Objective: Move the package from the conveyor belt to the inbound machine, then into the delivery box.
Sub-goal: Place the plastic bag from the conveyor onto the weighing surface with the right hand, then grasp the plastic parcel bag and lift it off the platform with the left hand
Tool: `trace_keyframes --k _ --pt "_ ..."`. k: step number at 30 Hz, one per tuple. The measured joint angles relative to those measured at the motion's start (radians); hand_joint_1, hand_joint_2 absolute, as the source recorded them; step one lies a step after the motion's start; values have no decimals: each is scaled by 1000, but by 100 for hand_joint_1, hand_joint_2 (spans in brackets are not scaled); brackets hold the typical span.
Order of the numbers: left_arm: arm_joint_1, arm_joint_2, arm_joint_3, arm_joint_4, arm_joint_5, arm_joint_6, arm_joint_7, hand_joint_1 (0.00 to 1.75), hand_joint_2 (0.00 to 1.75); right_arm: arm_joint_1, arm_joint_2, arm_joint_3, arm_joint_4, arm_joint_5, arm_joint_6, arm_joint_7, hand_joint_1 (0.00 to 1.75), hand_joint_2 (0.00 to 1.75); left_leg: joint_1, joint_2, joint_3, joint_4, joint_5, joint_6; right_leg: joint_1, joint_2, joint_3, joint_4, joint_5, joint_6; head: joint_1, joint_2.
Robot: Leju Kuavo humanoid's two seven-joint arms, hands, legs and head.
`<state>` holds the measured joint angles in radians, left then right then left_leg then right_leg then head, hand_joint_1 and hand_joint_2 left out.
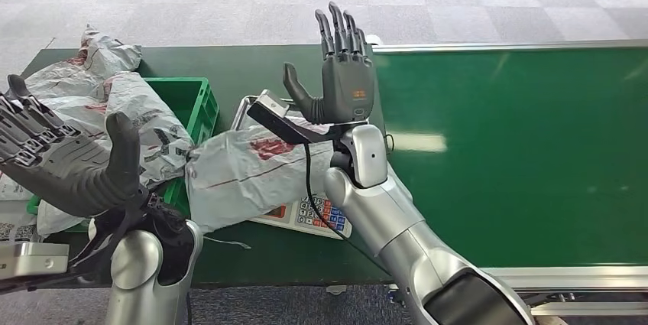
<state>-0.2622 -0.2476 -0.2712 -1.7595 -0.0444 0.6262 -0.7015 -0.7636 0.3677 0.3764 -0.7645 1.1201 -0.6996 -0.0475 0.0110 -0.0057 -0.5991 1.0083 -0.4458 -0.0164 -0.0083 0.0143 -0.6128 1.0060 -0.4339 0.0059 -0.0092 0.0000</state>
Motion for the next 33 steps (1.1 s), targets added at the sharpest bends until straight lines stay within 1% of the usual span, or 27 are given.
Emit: trace_keyframes --k 5,9,11,12,15,16,18,20,22,23,25,27,28,29,32,33 --pt "0 0 2 5 -16 4 0 0 175 39 0 -51 -77 89 0 47 0 0 0 0 0 0 0 0 0 0 0 0 0 0 0 0" --pt "2 1 9 7 -37 10 0 0 175 71 0 -99 -150 96 0 60 0 0 0 0 0 0 0 0 0 0 0 0 0 0 0 0" --pt "3 2 14 13 -71 11 9 0 175 105 0 -126 -223 73 0 25 0 0 0 -1 0 0 0 0 0 -1 0 0 0 0 0 0" --pt "3 3 15 21 -107 7 23 0 175 130 0 -141 -282 50 -1 -13 0 0 0 -1 0 1 0 0 0 -2 0 0 0 0 0 0" --pt "1 8 16 64 -256 -18 98 0 175 210 0 -194 -512 -42 -4 -148 0 0 0 -5 -2 1 0 0 0 -5 -1 0 0 0 0 0" --pt "0 10 16 78 -289 -25 117 0 175 228 0 -211 -579 -63 -4 -174 0 0 0 -5 -2 1 -1 0 0 -6 -1 0 0 0 0 0" --pt "-1 14 16 98 -314 -31 131 0 175 255 0 -236 -674 -79 -4 -192 0 0 -1 -3 -2 1 -1 0 -1 -5 -1 0 0 0 0 0" --pt "-3 16 16 113 -323 -35 138 0 175 275 0 -250 -740 -86 -4 -201 0 87 -1 -2 -2 1 -1 0 -1 -4 -2 0 0 0 0 0" --pt "-10 18 16 132 -377 -54 170 0 175 297 0 -266 -812 -124 -2 -245 0 175 -1 -2 -2 1 -1 1 -1 -5 -3 -1 0 1 0 0" --pt "-16 18 15 149 -440 -74 201 0 175 312 0 -277 -860 -171 -2 -292 0 175 -1 -4 -2 1 -1 1 -1 -6 -2 -1 -1 1 0 0" --pt "-37 21 13 209 -603 -125 276 0 175 350 0 -309 -987 -307 -3 -416 0 175 -1 -7 -2 1 -1 2 -1 -9 -1 -1 -1 1 0 0" --pt "-62 24 8 296 -746 -173 340 0 175 391 0 -344 -1114 -449 -4 -530 0 175 -2 -7 -2 1 -1 2 -2 -9 0 -1 -1 2 0 0" --pt "-75 25 4 344 -801 -194 367 0 175 410 -1 -358 -1167 -501 -4 -571 0 175 -2 -6 -2 1 -1 2 -2 -8 0 -1 -1 2 0 0" --pt "-88 27 -1 393 -851 -214 390 0 175 427 -2 -367 -1214 -529 -3 -592 0 175 -2 -5 -2 1 -2 3 -3 -7 -1 -1 -1 2 0 0" --pt "-121 30 -22 527 -979 -287 444 0 175 451 -6 -375 -1311 -520 -1 -576 0 175 -3 -1 -2 1 -2 4 -3 -5 -1 -1 -1 2 0 0" --pt "-128 31 -28 562 -1007 -312 455 0 175 456 -7 -376 -1328 -530 0 -583 0 175 -3 -1 -1 1 -2 4 -3 -4 -1 -1 -1 2 0 0"
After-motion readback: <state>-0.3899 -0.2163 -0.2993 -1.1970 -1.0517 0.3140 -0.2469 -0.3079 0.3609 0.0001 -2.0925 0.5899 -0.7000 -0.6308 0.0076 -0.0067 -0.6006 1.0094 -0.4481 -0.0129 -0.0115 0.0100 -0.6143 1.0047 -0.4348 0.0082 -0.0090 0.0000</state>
